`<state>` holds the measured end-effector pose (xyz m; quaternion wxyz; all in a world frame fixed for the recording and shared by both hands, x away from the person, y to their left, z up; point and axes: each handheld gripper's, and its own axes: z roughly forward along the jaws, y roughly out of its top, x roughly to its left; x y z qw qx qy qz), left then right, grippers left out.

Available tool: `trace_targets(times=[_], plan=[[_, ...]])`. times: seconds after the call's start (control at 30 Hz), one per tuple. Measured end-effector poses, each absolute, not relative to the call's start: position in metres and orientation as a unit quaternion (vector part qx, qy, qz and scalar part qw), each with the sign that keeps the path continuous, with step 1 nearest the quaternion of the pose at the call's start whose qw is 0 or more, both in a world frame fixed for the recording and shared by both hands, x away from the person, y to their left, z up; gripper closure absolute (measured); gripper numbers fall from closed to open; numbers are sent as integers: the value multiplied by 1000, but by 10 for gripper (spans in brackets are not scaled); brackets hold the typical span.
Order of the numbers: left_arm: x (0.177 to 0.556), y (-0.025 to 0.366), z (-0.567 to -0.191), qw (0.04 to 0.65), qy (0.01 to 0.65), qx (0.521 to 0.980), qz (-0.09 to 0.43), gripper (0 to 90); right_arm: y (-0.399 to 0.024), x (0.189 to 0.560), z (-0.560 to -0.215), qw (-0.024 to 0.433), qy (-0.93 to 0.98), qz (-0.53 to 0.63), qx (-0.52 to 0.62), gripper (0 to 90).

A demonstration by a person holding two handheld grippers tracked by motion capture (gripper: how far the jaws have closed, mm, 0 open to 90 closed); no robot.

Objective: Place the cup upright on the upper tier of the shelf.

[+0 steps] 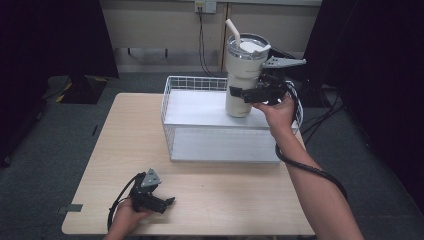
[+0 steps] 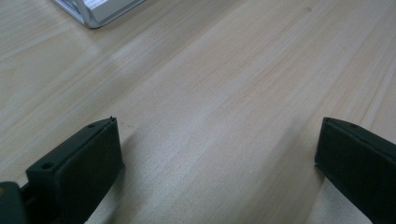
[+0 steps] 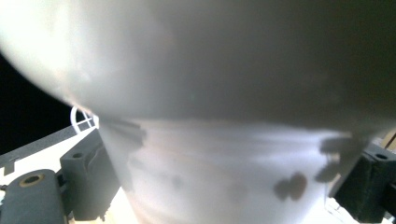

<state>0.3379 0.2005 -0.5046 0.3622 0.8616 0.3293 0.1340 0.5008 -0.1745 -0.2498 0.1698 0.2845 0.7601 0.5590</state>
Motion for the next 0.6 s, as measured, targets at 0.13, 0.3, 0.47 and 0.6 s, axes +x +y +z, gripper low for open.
trace_targets(times=[0.13,0.3,0.47,0.6], plan=[[338,201,-505,362,329,862,134,1,-176,504,-249,176,756,559,290,104],[338,201,-505,362,329,862,134,1,-177,508,-249,186,753,556,297,104],[338,201,-504,362,329,862,134,1,-178,511,-251,189,751,556,302,104],[338,201,-505,362,329,862,134,1,-178,514,-252,194,750,552,307,104]])
